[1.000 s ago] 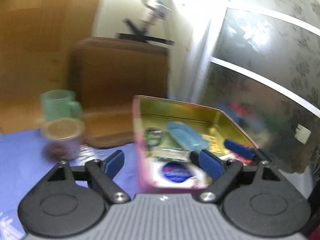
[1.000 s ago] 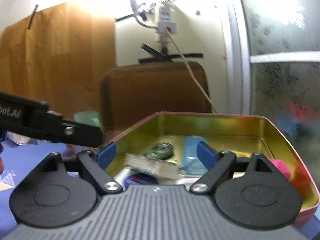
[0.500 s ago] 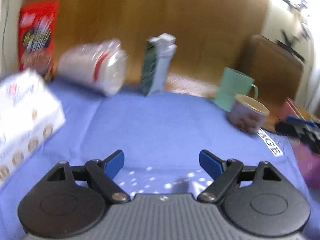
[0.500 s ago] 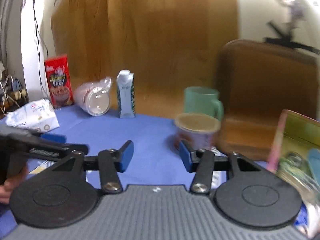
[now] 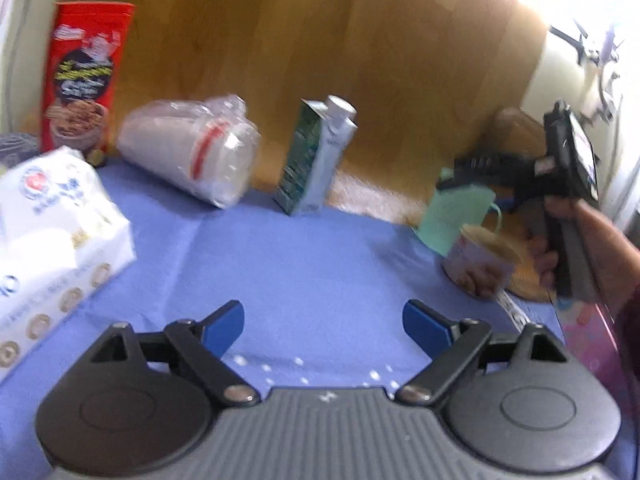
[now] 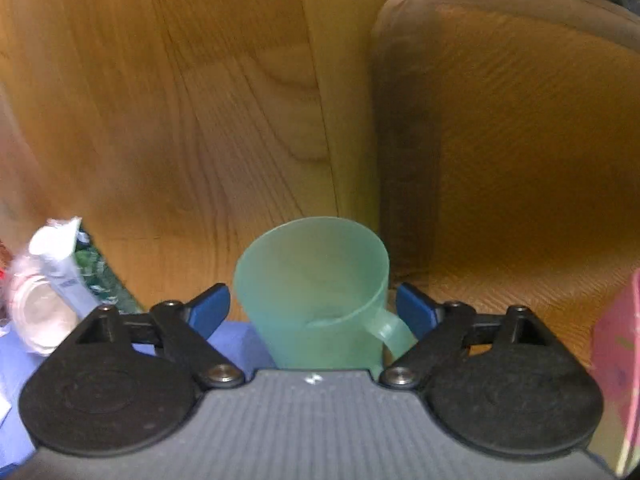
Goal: Organize soft objects
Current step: 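Grasp the pale green plastic mug with the right gripper, then lift the mug with the right gripper while the left gripper takes it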
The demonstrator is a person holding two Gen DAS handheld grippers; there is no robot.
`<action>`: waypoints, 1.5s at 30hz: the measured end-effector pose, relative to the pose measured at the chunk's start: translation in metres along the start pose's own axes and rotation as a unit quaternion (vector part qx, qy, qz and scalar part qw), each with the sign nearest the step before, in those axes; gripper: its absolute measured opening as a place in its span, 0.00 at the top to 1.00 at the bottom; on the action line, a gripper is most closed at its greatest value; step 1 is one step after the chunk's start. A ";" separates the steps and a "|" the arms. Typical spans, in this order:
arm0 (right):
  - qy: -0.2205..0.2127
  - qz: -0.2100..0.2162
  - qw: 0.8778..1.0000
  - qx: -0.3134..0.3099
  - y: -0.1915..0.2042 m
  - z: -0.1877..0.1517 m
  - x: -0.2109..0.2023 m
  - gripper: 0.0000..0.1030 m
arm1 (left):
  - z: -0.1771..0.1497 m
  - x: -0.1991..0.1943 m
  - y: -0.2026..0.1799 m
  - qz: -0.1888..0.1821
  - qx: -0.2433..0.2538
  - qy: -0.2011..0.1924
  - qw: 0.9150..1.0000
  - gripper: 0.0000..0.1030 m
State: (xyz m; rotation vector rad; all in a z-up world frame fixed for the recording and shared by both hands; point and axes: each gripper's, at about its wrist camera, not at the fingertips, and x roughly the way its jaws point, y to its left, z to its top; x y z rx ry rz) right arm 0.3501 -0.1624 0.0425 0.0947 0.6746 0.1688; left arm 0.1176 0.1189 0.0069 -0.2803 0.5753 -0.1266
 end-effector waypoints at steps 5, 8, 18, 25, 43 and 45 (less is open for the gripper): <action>-0.044 -0.047 0.990 -0.126 0.053 -0.023 -0.009 0.21 | 0.005 -0.008 0.010 0.034 -0.031 -0.028 0.999 0.13; -0.093 -0.062 0.961 -0.252 0.092 -0.064 -0.030 0.21 | 0.008 -0.014 0.015 0.049 -0.042 -0.049 0.997 0.13; -0.198 0.000 0.837 -0.510 0.146 -0.214 -0.135 0.22 | 0.014 -0.025 0.039 0.037 -0.092 -0.073 0.992 0.09; -0.191 0.022 0.824 -0.533 0.123 -0.266 -0.196 0.15 | 0.004 -0.016 0.014 -0.053 -0.035 -0.029 0.998 0.08; -0.017 0.233 0.958 -0.168 0.064 -0.191 -0.160 0.10 | -0.018 -0.018 -0.012 -0.142 -0.116 0.087 0.979 0.02; 0.008 0.260 0.954 -0.149 0.069 -0.188 -0.140 0.05 | -0.021 -0.009 -0.016 -0.150 -0.120 0.100 0.976 0.02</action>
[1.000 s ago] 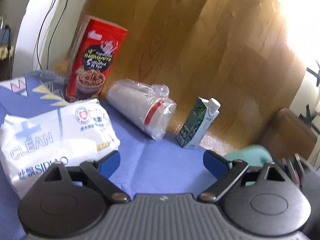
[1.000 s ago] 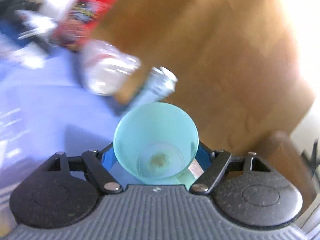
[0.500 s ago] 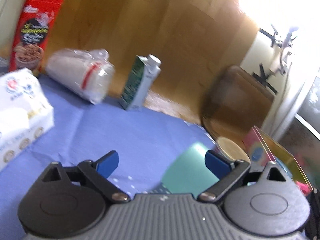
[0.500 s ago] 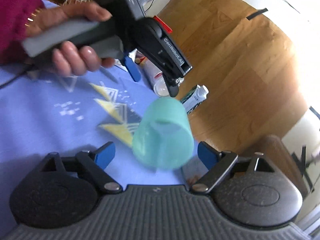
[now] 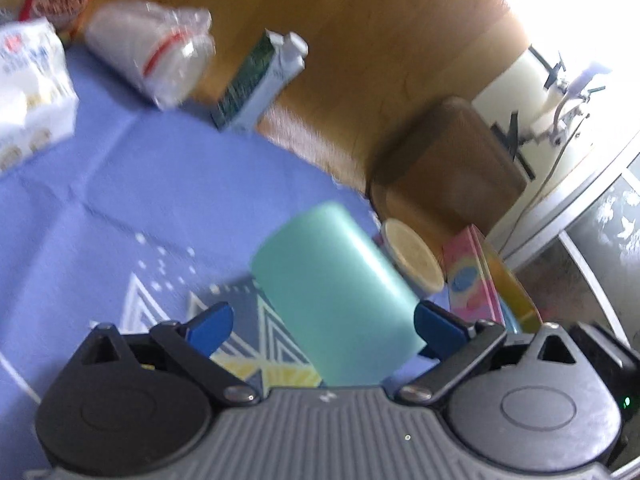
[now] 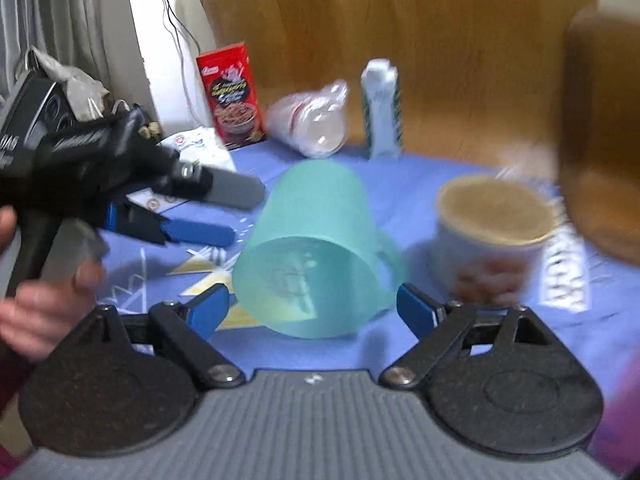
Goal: Organize soft objects
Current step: 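Lift the mug with the right gripper while the left gripper takes it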
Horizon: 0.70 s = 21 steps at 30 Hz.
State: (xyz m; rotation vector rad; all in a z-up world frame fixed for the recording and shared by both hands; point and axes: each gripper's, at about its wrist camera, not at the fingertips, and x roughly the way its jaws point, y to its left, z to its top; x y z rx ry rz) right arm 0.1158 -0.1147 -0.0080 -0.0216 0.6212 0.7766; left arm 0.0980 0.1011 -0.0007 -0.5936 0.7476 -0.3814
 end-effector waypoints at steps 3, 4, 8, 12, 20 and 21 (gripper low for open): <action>0.004 -0.016 1.000 -0.009 0.006 0.004 0.019 0.03 | 0.001 0.011 0.003 -0.035 -0.019 0.016 0.999 0.06; 0.005 -0.026 1.000 -0.015 0.010 0.006 0.025 0.05 | 0.001 0.011 0.000 -0.030 -0.012 0.012 0.999 0.06; -0.007 -0.069 0.997 -0.040 0.027 0.003 0.020 0.18 | -0.001 0.007 -0.019 -0.012 0.032 0.007 0.999 0.11; -0.040 -0.090 0.994 -0.043 0.033 -0.008 0.002 0.18 | -0.009 -0.001 -0.044 -0.011 0.070 -0.003 0.997 0.12; -0.150 -0.164 0.975 -0.032 0.033 -0.032 -0.083 0.18 | -0.020 0.001 -0.136 -0.067 0.172 -0.001 0.983 0.12; -0.161 -0.176 0.971 -0.028 0.030 -0.033 -0.094 0.18 | -0.022 0.008 -0.150 -0.075 0.185 0.004 0.980 0.11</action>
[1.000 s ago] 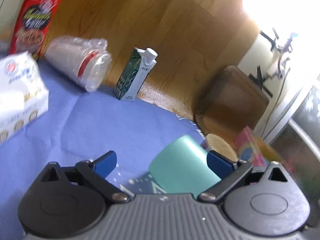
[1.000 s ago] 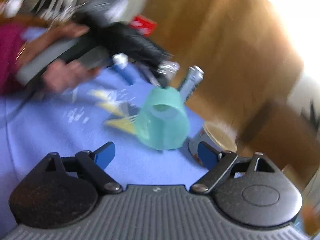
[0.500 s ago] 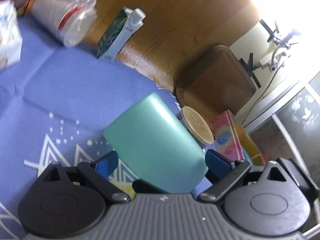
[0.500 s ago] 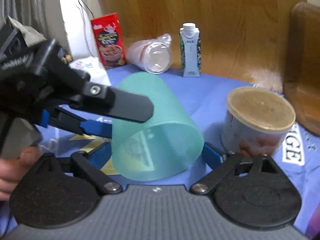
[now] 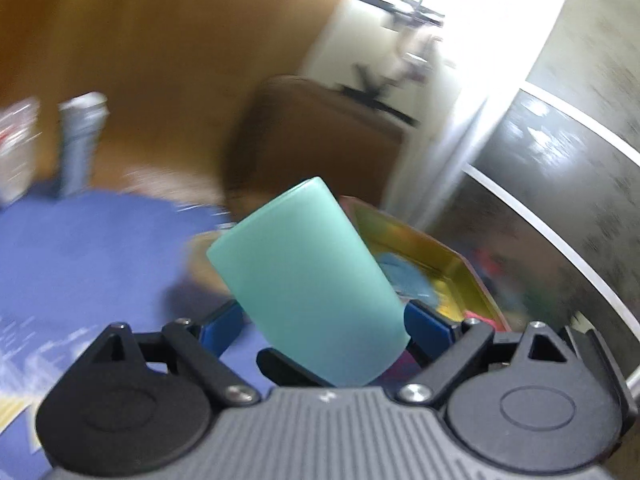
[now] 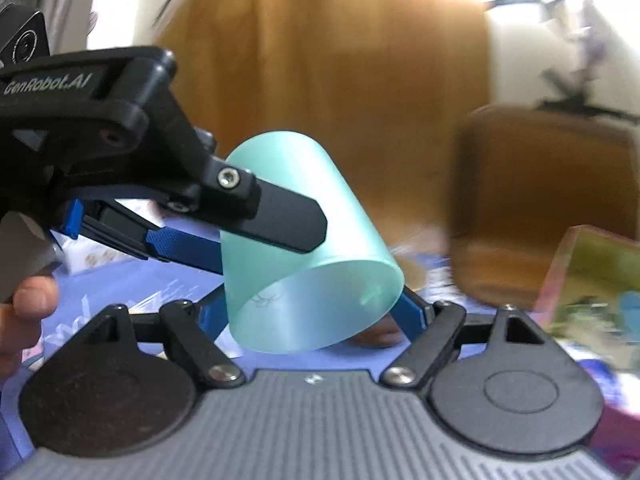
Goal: Organize soft objects
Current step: 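Lower the green mug into the tin and open the left gripper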
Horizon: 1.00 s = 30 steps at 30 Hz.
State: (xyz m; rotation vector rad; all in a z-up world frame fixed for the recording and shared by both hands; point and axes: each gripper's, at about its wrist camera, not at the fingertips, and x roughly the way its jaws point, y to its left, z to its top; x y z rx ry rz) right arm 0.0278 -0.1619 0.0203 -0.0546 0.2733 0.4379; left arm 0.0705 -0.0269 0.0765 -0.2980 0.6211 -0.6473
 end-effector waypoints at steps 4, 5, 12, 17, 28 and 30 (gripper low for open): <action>-0.022 -0.066 0.997 0.022 -0.046 0.003 -0.042 0.18 | 0.010 0.048 -0.054 -0.049 0.046 0.029 0.997 0.11; -0.025 -0.082 0.996 0.028 -0.057 0.002 -0.049 0.18 | 0.010 0.062 -0.067 -0.061 0.058 0.036 0.996 0.11; -0.019 -0.180 0.976 0.120 -0.144 -0.022 -0.084 0.18 | -0.003 0.158 -0.142 -0.095 0.111 0.082 0.986 0.12; 0.002 -0.261 0.952 0.160 -0.191 -0.026 -0.078 0.07 | -0.005 0.221 -0.186 -0.063 0.168 0.089 0.980 0.13; -0.077 -0.297 0.935 0.180 -0.173 -0.065 -0.123 0.07 | -0.029 0.216 -0.183 -0.056 0.164 0.097 0.980 0.14; -0.083 -0.294 0.934 0.183 -0.169 -0.067 -0.127 0.07 | -0.027 0.207 -0.183 -0.053 0.163 0.091 0.981 0.13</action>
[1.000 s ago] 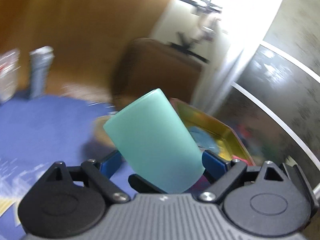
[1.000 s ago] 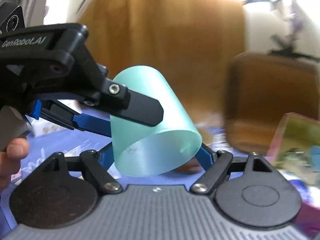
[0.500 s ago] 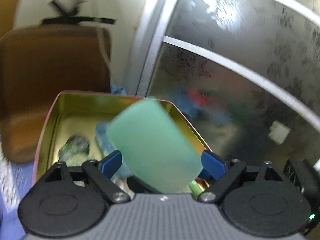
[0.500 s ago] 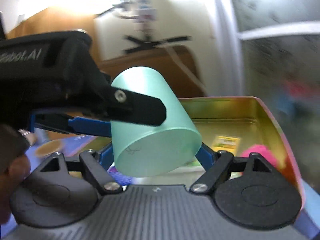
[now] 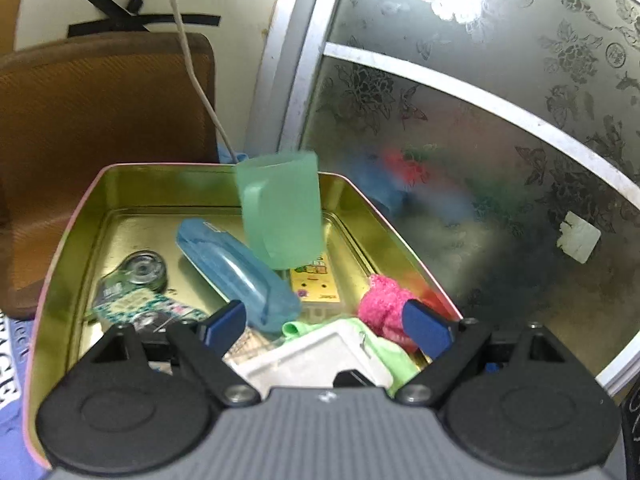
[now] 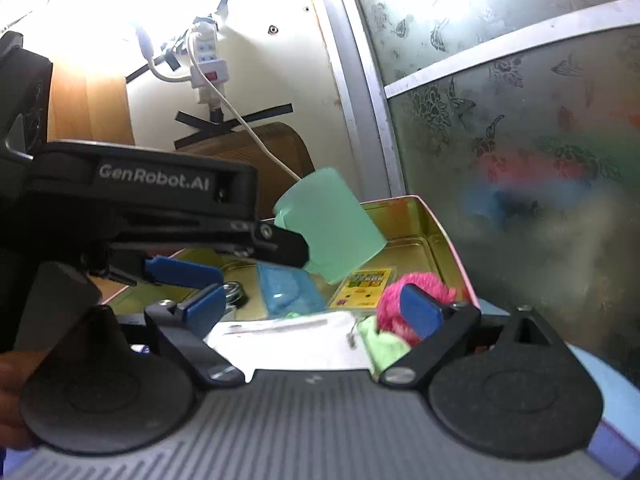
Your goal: Organize soft objects
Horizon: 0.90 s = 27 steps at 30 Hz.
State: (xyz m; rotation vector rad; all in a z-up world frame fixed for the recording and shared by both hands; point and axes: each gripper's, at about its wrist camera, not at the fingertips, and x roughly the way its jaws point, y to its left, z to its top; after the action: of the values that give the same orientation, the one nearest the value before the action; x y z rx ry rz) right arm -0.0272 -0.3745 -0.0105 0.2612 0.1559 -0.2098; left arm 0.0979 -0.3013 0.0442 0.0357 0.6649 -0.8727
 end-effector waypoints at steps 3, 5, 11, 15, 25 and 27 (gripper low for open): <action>-0.004 0.002 1.000 -0.004 0.004 0.003 -0.008 0.08 | -0.006 -0.017 0.004 0.013 -0.003 -0.008 1.000 0.13; 0.000 0.005 1.000 0.001 0.005 0.003 -0.013 0.08 | -0.010 -0.030 0.008 0.019 -0.007 -0.012 1.000 0.13; 0.006 0.016 1.000 0.016 0.014 0.005 -0.030 0.08 | -0.025 -0.068 0.017 0.054 -0.021 -0.016 0.998 0.12; 0.009 0.026 0.999 0.018 0.023 0.007 -0.044 0.08 | -0.038 -0.088 0.020 0.084 -0.029 -0.013 0.996 0.12; 0.030 0.038 0.999 0.021 0.043 -0.007 -0.079 0.08 | -0.083 -0.130 0.026 0.119 -0.040 -0.011 0.992 0.11; 0.039 0.043 0.998 0.019 0.048 -0.010 -0.083 0.08 | -0.090 -0.139 0.029 0.125 -0.042 -0.012 0.991 0.11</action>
State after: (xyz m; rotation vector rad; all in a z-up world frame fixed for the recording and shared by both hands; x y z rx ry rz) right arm -0.0975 -0.3108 0.0060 0.3129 0.2167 -0.1164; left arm 0.0079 -0.1598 0.0421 0.0314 0.6590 -0.6032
